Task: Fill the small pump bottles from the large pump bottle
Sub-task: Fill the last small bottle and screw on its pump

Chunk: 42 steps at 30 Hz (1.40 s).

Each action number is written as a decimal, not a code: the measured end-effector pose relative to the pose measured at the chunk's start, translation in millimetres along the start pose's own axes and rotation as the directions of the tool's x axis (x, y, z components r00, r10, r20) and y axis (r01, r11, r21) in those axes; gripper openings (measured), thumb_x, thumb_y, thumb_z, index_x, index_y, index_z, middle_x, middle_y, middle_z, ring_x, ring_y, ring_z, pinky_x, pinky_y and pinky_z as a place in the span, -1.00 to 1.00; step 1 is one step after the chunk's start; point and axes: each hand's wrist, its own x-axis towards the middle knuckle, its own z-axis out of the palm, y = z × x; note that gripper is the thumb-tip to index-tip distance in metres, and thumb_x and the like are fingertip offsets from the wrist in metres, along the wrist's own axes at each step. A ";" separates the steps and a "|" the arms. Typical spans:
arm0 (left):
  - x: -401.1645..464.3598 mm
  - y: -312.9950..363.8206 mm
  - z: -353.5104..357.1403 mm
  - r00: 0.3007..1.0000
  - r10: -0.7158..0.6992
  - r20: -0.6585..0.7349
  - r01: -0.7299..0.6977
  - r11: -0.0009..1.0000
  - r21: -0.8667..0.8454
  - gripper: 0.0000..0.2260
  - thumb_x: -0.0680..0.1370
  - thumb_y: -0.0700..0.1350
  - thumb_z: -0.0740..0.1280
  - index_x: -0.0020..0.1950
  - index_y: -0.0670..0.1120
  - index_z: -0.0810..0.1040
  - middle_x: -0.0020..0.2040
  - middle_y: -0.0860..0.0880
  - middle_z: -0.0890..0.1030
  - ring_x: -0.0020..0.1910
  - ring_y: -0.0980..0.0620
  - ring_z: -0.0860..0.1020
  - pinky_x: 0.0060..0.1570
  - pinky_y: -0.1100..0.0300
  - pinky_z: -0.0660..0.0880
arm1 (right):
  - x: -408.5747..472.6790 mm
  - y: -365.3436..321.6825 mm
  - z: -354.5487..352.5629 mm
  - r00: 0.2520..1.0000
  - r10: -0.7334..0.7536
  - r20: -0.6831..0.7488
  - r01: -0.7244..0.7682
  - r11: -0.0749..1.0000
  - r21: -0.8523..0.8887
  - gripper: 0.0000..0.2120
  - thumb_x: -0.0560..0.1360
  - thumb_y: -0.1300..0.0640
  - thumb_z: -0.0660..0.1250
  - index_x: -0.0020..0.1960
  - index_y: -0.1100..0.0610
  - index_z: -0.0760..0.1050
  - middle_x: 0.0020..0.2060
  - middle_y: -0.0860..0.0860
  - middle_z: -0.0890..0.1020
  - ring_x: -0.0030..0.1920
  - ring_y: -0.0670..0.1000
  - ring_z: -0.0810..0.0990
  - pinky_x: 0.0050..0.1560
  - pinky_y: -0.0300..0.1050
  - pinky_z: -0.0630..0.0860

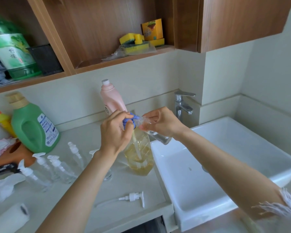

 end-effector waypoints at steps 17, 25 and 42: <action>4.9 39.0 -22.0 0.949 -0.308 -0.067 0.275 0.913 -0.300 -0.74 0.45 -0.13 0.19 0.06 -0.10 0.58 -0.07 -0.02 0.64 -0.04 0.17 0.59 0.07 0.25 0.50 | -27.4 -8.1 -28.0 0.990 -0.141 0.011 0.134 0.963 0.232 -0.77 0.39 0.28 0.51 -0.04 0.04 0.59 -0.08 0.02 0.70 -0.09 -0.13 0.67 0.04 -0.30 0.56; -3.0 84.9 -12.2 0.640 -0.337 0.691 0.763 0.384 -0.520 -0.48 0.51 0.21 0.12 0.28 -0.11 0.49 0.13 -0.17 0.63 0.10 -0.07 0.59 0.21 -0.01 0.44 | -41.3 -63.8 -75.9 0.900 -0.428 0.078 0.328 0.786 0.524 -0.59 0.39 0.06 0.41 0.21 0.12 0.49 0.01 -0.04 0.68 0.11 -0.01 0.61 0.16 -0.07 0.52; 4.2 108.3 27.3 0.785 -0.178 0.593 0.589 -0.079 -0.804 -0.57 0.27 -0.14 0.55 0.06 -0.16 0.50 -0.09 -0.10 0.65 -0.03 -0.04 0.66 0.01 0.16 0.59 | -49.0 -65.0 -87.0 0.897 -0.370 -0.240 0.366 0.928 -0.062 -0.73 0.45 -0.04 0.44 0.01 0.14 0.63 -0.15 -0.04 0.71 -0.07 -0.11 0.67 0.03 -0.05 0.59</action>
